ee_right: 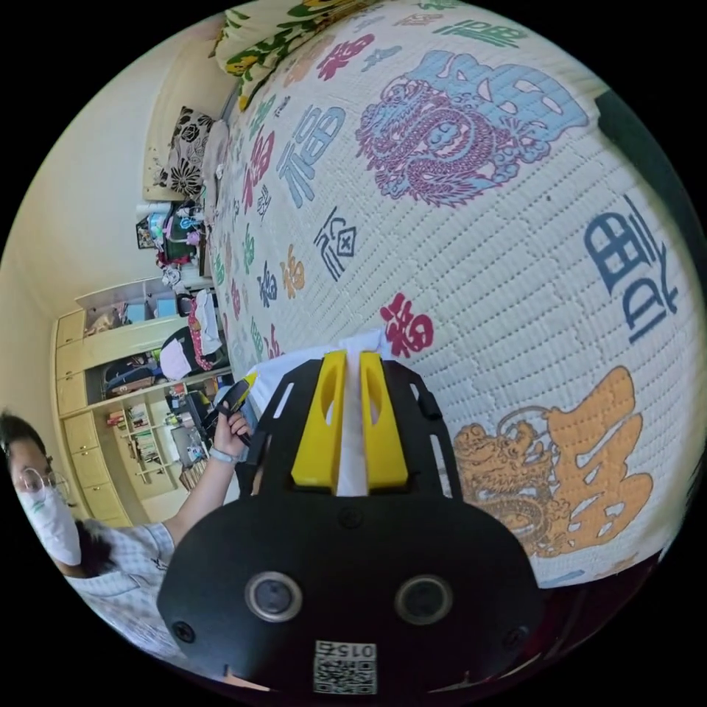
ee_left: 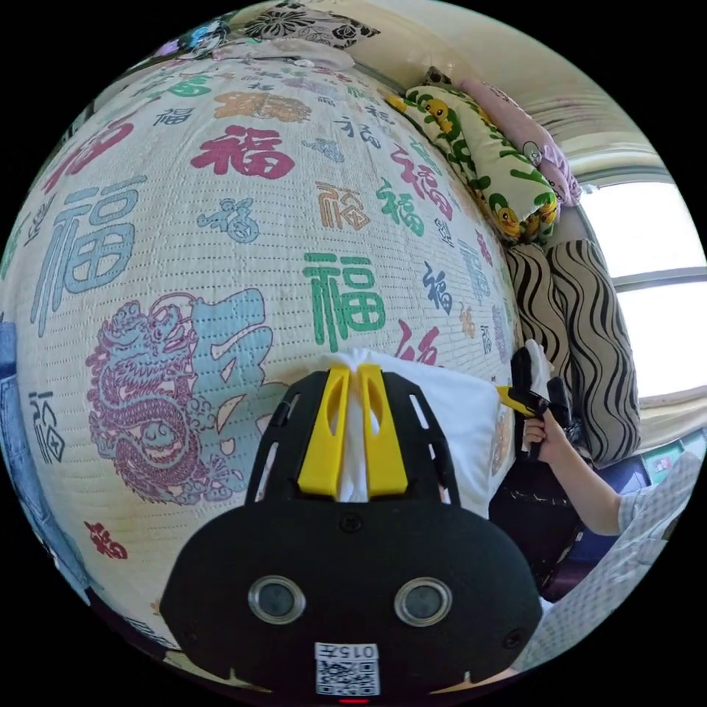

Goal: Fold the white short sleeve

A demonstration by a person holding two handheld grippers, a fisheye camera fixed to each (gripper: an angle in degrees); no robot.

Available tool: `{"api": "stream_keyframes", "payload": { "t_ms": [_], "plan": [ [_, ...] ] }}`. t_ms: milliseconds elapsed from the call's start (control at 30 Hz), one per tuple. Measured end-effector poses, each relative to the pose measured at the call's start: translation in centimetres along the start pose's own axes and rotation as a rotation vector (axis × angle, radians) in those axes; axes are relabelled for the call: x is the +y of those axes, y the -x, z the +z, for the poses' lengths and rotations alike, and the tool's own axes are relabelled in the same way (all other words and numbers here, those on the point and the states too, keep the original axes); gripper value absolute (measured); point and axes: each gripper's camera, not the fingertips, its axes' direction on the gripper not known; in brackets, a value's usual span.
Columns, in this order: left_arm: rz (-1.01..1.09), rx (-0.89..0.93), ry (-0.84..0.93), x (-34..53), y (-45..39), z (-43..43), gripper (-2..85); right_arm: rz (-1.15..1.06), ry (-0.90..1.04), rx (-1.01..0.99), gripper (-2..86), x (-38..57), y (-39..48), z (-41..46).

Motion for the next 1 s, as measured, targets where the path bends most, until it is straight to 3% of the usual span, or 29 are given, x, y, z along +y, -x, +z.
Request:
{"api": "stream_keyframes", "payload": {
  "t_ms": [100, 367, 600, 767, 1000],
  "plan": [
    [-0.042, 0.034, -0.037, 3.4, 0.3, -1.3, 5.7, -0.061, 0.016, 0.025, 5.4, 1.8, 1.1, -0.5],
    [-0.066, -0.016, 0.219, 13.5, -0.2, 1.0, 7.2, -0.083, 0.312, 0.183, 8.3, 9.2, 2.6, 5.1],
    [-0.047, -0.014, 0.26, 15.2, 0.0, 2.9, 0.5, 0.07, 0.312, 0.181, 2.9, 9.4, 3.3, 8.3],
    [-0.035, -0.093, 0.262, 17.0, 0.1, 2.5, -0.6, 0.018, 0.371, 0.23, 3.7, 8.4, 5.5, 9.4],
    [-0.113, 0.012, 0.219, 19.4, 1.4, 3.9, -0.8, -0.117, 0.277, 0.403, 5.9, 6.8, 10.7, 8.8]
  ]
}}
